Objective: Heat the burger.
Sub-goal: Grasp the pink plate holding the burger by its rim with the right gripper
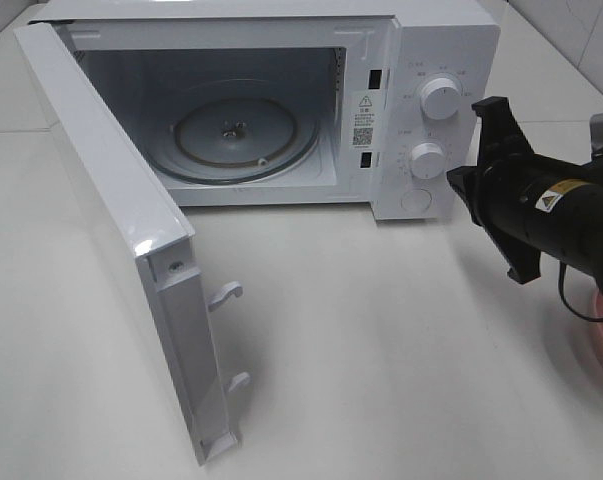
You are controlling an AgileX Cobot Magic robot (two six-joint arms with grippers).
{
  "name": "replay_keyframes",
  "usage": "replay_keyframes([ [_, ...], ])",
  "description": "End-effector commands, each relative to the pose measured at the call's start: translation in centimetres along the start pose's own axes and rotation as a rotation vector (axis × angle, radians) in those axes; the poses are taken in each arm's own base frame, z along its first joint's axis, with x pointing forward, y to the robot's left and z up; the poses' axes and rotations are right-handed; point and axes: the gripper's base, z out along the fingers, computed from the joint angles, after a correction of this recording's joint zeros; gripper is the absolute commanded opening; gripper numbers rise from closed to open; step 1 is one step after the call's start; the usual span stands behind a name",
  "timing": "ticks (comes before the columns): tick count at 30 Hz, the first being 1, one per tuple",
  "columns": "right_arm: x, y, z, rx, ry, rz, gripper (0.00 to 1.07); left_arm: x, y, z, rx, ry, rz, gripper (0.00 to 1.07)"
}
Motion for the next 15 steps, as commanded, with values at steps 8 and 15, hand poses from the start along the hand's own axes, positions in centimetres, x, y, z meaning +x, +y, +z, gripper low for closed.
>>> replay_keyframes([
  [8, -0.2, 1.3, -2.5, 0.072, 0.1, -0.355, 0.0, 0.0, -0.1, -0.2, 0.011, -0.023, -0.002, 0.98],
  [15, 0.0, 1.4, -3.8, 0.121, 0.199, -0.623, 0.0, 0.0, -0.1, -0.2, 0.011, -0.023, -0.002, 0.98],
])
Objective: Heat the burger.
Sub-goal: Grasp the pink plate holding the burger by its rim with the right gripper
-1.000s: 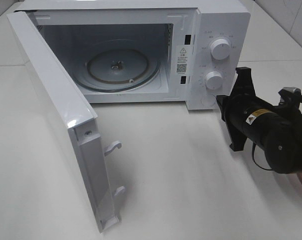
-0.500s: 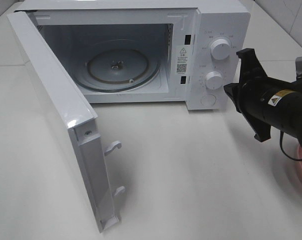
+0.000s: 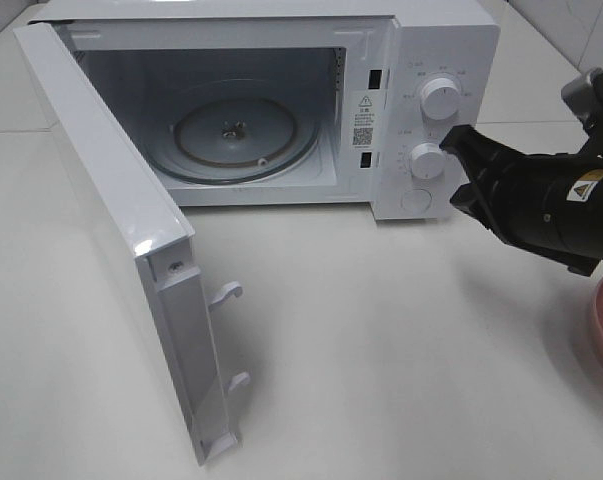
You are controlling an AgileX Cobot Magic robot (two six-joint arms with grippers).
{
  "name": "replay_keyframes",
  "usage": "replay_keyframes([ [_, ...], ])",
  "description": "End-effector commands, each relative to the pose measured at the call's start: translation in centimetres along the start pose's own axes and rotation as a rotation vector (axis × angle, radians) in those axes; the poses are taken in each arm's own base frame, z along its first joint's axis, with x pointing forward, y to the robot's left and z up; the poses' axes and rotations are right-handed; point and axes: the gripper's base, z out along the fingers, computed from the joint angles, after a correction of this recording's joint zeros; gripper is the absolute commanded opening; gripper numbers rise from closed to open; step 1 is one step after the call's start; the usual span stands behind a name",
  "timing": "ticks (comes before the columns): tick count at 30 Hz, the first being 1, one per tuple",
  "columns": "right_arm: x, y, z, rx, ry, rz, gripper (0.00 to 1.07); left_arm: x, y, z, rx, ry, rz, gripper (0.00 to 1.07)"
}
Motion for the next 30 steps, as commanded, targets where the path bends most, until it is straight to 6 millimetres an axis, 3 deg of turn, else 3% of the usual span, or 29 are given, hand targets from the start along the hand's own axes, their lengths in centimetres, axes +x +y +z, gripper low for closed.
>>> replay_keyframes([
  [1, 0.0, 0.2, -0.7, 0.018, 0.06, -0.154, 0.0, 0.0, -0.1, -0.2, 0.011, -0.023, -0.002, 0.98],
  [7, 0.1, 0.8, -1.1, 0.044, 0.179, -0.345, 0.0, 0.0, -0.1, -0.2, 0.011, -0.023, -0.002, 0.98],
  [9, -0.1, 1.5, -1.2, 0.041, 0.263, -0.509, 0.0, 0.0, -0.1, -0.2, 0.011, -0.023, -0.002, 0.98],
  [12, -0.6, 1.9, -1.3, 0.042, 0.324, -0.606, 0.0, 0.0, -0.1, -0.2, 0.011, -0.023, -0.002, 0.98],
  [21, -2.4, 1.3, -2.2, 0.118, 0.522, -0.702, 0.04, 0.0, -0.1, -0.2, 0.011, -0.023, -0.002, 0.98],
  [25, -2.5, 0.6, -2.7, 0.183, 0.598, -0.793, 0.23, 0.0, -0.1, -0.2, 0.011, -0.023, -0.002, 0.98],
  [26, -2.5, 0.2, -2.9, 0.221, 0.625, -0.816, 0.42, 0.0, -0.1, -0.2, 0.011, -0.023, -0.002, 0.98],
  [27, -2.5, 0.2, -2.9, 0.221, 0.625, -0.816, 0.42, 0.0, -0.1, -0.2, 0.011, -0.023, -0.002, 0.98],
  [28, -2.6, -0.1, -3.0, 0.252, 0.647, -0.835, 0.62, 0.0, -0.1, -0.2, 0.011, -0.023, -0.002, 0.98],
  [29, -2.6, -0.1, -3.0, 0.252, 0.647, -0.835, 0.62, 0.0, -0.1, -0.2, 0.011, -0.023, -0.002, 0.98],
  [30, -2.6, -0.3, -3.1, 0.27, 0.657, -0.841, 0.74, 0.0, -0.1, -0.2, 0.011, -0.023, -0.002, 0.98],
])
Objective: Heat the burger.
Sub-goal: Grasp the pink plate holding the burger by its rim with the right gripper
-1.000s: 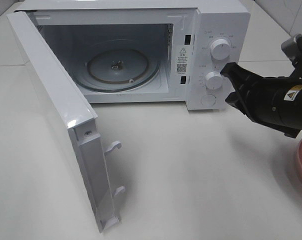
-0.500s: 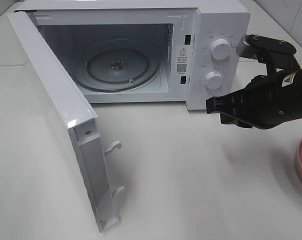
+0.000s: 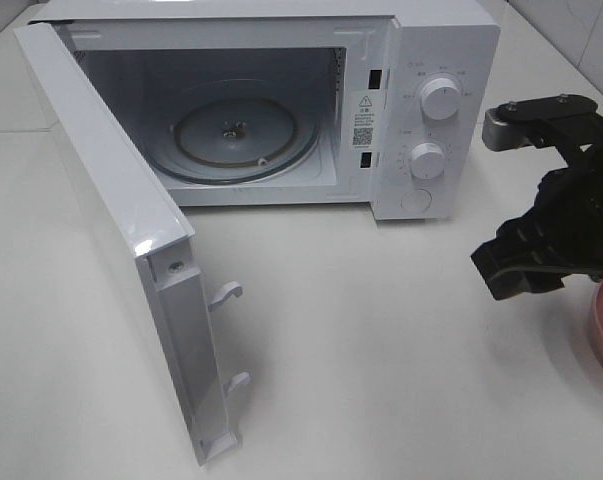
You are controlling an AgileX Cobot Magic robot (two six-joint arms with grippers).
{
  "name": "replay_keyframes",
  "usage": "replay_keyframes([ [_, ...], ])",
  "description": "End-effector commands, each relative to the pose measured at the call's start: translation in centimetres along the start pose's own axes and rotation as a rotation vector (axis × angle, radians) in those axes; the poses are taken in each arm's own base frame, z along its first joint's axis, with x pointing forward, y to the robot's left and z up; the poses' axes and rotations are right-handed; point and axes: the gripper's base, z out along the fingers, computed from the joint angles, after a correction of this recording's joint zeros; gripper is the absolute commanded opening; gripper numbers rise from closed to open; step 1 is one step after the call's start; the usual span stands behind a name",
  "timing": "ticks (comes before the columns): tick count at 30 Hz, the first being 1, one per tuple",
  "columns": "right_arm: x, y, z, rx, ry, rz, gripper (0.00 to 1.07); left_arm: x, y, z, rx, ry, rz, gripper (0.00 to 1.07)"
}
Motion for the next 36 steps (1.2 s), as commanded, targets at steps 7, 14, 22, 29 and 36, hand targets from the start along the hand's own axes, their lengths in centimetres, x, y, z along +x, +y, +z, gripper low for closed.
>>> replay_keyframes([
  [7, 1.0, -1.1, -0.4, 0.102, 0.118, -0.048, 0.98, 0.0, -0.1, -0.2, 0.011, -0.023, -0.002, 0.98],
  [14, 1.8, -2.8, -0.5, 0.128, 0.177, 0.04, 0.95, 0.0, -0.1, -0.2, 0.011, -0.023, -0.002, 0.98],
  [22, 2.5, -5.8, -0.8, 0.159, 0.184, 0.186, 0.92, 0.0, -0.1, -0.2, 0.011, -0.023, -0.002, 0.98],
  [29, 3.1, -7.6, -0.8, 0.179, 0.182, 0.284, 0.91, 0.0, -0.1, -0.2, 0.011, -0.023, -0.002, 0.98],
  [36, 3.1, -7.8, 1.7, 0.156, 0.227, 0.294, 0.89, 0.0, -0.1, -0.2, 0.011, -0.023, -0.002, 0.98],
])
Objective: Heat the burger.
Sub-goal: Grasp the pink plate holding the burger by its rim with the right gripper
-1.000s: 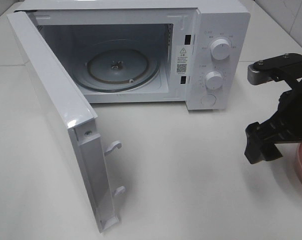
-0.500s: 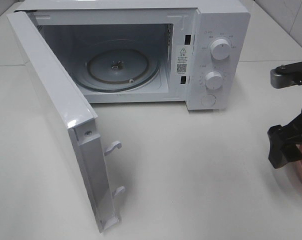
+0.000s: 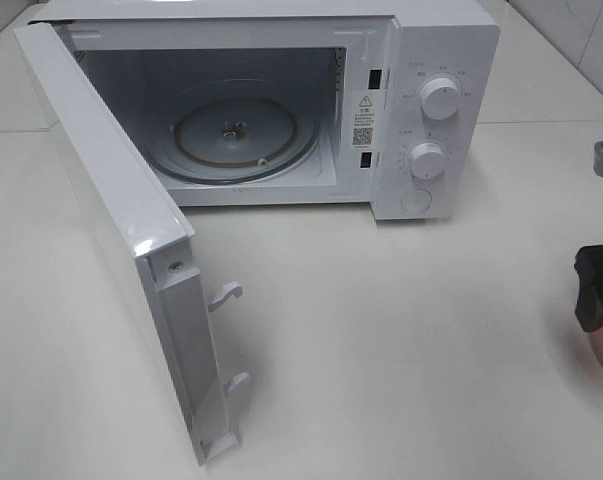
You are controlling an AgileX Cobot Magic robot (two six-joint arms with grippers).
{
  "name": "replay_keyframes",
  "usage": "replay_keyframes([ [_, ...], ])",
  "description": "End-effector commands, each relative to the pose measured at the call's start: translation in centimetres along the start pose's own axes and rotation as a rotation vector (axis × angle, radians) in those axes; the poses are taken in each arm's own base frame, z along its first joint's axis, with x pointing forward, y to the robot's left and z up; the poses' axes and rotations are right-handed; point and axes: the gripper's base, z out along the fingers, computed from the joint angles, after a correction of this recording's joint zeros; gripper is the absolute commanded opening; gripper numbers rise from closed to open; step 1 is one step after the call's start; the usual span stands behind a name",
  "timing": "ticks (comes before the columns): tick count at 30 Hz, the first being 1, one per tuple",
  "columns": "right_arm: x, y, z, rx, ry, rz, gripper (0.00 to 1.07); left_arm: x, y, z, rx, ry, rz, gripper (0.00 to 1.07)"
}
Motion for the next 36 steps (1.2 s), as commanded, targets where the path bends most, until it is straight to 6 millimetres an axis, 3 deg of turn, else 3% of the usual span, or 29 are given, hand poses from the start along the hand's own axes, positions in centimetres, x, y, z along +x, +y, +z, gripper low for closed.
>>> replay_keyframes([
  [1, 0.0, 0.0, 0.7, -0.006, 0.012, 0.017, 0.89, 0.0, -0.1, -0.2, 0.011, -0.023, -0.002, 0.98],
  [19, -1.1, 1.0, 6.6, -0.069, 0.127, 0.008, 0.83, 0.0, -0.1, -0.2, 0.011, -0.023, -0.002, 0.98],
  [27, -1.1, 1.2, 8.2, -0.07, 0.157, 0.001, 0.79, 0.0, -0.1, -0.2, 0.011, -0.023, -0.002, 0.98],
  [36, -1.2, 1.2, 8.4, -0.069, 0.148, 0.0, 0.74, 0.0, -0.1, -0.2, 0.011, -0.023, -0.002, 0.98],
])
